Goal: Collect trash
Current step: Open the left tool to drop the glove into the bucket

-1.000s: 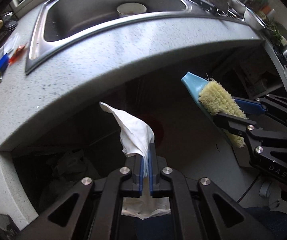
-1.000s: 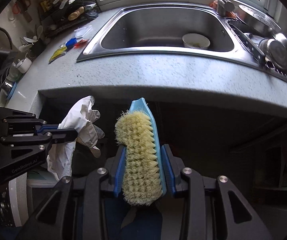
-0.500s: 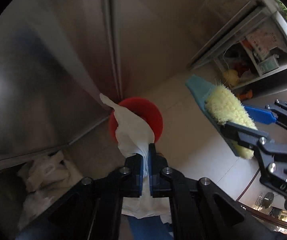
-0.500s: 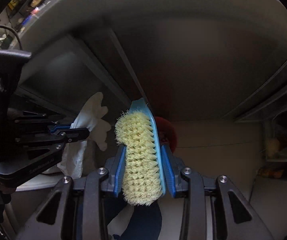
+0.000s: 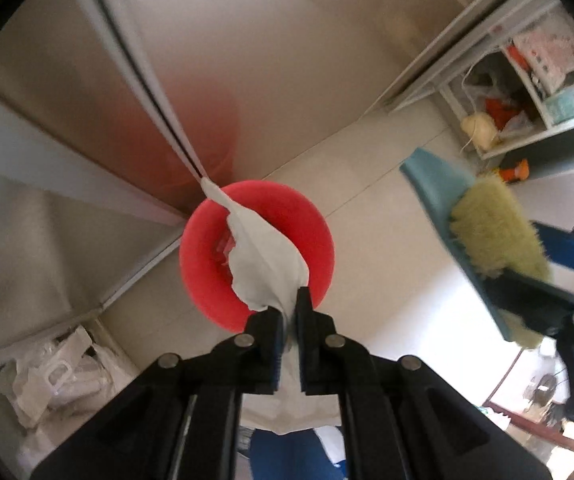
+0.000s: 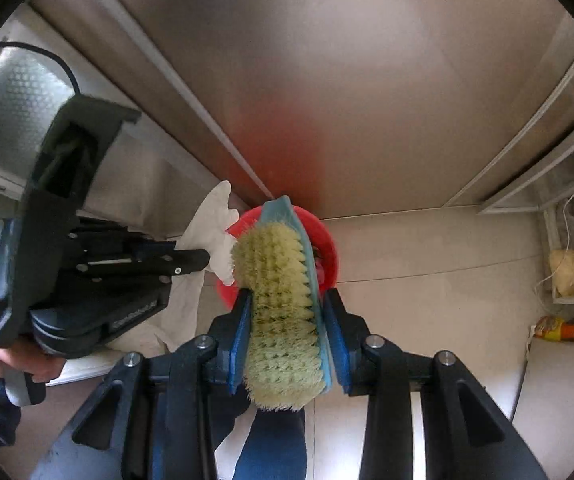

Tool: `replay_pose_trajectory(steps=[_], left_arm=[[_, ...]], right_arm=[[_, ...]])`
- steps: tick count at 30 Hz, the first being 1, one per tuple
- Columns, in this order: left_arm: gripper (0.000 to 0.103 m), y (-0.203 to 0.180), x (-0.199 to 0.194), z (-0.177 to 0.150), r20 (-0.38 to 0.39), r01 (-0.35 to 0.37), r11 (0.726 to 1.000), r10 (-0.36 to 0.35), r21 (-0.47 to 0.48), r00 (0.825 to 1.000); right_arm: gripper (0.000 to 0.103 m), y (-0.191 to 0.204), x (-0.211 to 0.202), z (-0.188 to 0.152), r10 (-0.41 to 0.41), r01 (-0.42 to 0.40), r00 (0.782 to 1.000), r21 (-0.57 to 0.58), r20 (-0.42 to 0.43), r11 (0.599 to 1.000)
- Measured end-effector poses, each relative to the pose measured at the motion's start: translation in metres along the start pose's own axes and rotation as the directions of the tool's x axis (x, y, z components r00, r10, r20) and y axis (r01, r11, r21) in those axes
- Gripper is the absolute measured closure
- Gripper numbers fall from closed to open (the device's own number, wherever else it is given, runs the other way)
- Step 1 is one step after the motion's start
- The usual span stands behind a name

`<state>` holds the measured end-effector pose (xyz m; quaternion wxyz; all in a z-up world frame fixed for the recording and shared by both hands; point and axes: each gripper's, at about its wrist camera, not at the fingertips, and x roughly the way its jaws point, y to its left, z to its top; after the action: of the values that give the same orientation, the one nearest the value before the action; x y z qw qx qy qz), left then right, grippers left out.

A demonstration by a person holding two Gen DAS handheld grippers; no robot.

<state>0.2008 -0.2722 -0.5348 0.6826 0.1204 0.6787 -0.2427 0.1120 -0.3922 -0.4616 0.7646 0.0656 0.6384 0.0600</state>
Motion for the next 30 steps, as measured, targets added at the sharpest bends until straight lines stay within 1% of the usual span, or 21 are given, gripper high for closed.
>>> replay_pose_trajectory(steps=[1, 3, 5, 6, 8, 10, 12, 14, 15, 16, 18, 20, 21, 22, 24, 30], left_arm=[[0.1, 0.001, 0.002, -0.002, 0.0, -0.01, 1.0, 0.01, -0.004, 1.0], [0.099, 0.004, 0.008, -0.002, -0.009, -0.004, 1.0, 0.003, -0.008, 1.0], [0.096, 0.004, 0.013, -0.001, -0.018, -0.017, 1.0, 0.017, -0.002, 1.0], [0.096, 0.002, 0.014, 0.0, -0.023, -0.022, 1.0, 0.022, 0.007, 0.999], [0.094, -0.002, 0.014, 0.002, -0.02, -0.035, 0.999, 0.036, 0.015, 0.999], [0.082, -0.001, 0.012, 0.002, -0.02, -0.016, 1.0, 0.016, 0.003, 1.0], [0.08, 0.002, 0.012, 0.0, -0.021, 0.012, 1.0, -0.012, 0.008, 1.0], [0.08, 0.002, 0.011, -0.001, -0.01, 0.011, 1.0, -0.011, 0.013, 1.0], [0.076, 0.002, 0.01, -0.002, 0.005, 0.013, 1.0, -0.014, 0.019, 1.0], [0.067, 0.002, 0.009, -0.004, 0.018, 0.016, 0.999, -0.016, 0.028, 1.0], [0.057, 0.004, 0.006, -0.007, 0.033, 0.007, 0.999, -0.008, 0.035, 0.999], [0.052, 0.006, 0.005, -0.008, 0.04, 0.013, 0.999, -0.014, 0.04, 0.999], [0.044, 0.007, 0.004, -0.009, 0.041, 0.012, 0.999, -0.014, 0.04, 0.999], [0.032, 0.008, 0.004, -0.008, 0.042, 0.008, 0.999, -0.009, 0.037, 0.999], [0.021, 0.01, 0.003, -0.009, 0.041, -0.003, 0.999, 0.001, 0.037, 0.999], [0.02, 0.018, -0.001, -0.017, 0.046, -0.01, 0.999, 0.008, 0.035, 0.999]], right_arm=[[0.07, -0.001, 0.002, -0.001, -0.002, 0.002, 1.0, 0.004, -0.002, 1.0], [0.07, -0.005, 0.007, -0.005, -0.003, 0.003, 1.0, 0.013, -0.008, 1.0], [0.07, -0.005, 0.01, -0.006, -0.009, 0.009, 1.0, 0.01, -0.021, 1.0], [0.07, -0.007, 0.006, -0.005, -0.012, 0.012, 1.0, 0.007, -0.025, 1.0], [0.07, -0.008, 0.009, -0.005, -0.008, 0.008, 0.999, 0.007, -0.031, 1.0], [0.07, -0.008, 0.009, -0.005, -0.005, 0.005, 0.999, 0.005, -0.035, 1.0], [0.07, -0.004, 0.005, 0.0, 0.001, -0.001, 0.999, 0.009, -0.038, 1.0], [0.07, -0.001, 0.004, 0.004, 0.006, -0.006, 0.999, 0.008, -0.037, 1.0], [0.07, 0.0, 0.004, 0.006, 0.008, -0.007, 0.999, 0.005, -0.035, 1.0], [0.07, 0.002, 0.003, 0.007, 0.008, -0.008, 0.999, 0.002, -0.032, 1.0], [0.07, -0.006, 0.007, 0.005, 0.009, -0.009, 1.0, -0.003, -0.025, 1.0], [0.07, -0.011, 0.008, 0.003, 0.01, -0.01, 1.0, -0.012, -0.021, 1.0], [0.07, -0.012, 0.008, 0.002, 0.011, -0.011, 1.0, -0.017, -0.022, 1.0], [0.07, -0.011, 0.008, 0.002, 0.011, -0.011, 1.0, -0.019, -0.025, 1.0], [0.07, -0.011, 0.008, 0.0, 0.011, -0.012, 0.999, -0.025, -0.03, 1.0], [0.07, -0.004, 0.009, 0.001, 0.015, -0.017, 0.999, -0.05, -0.039, 0.999]])
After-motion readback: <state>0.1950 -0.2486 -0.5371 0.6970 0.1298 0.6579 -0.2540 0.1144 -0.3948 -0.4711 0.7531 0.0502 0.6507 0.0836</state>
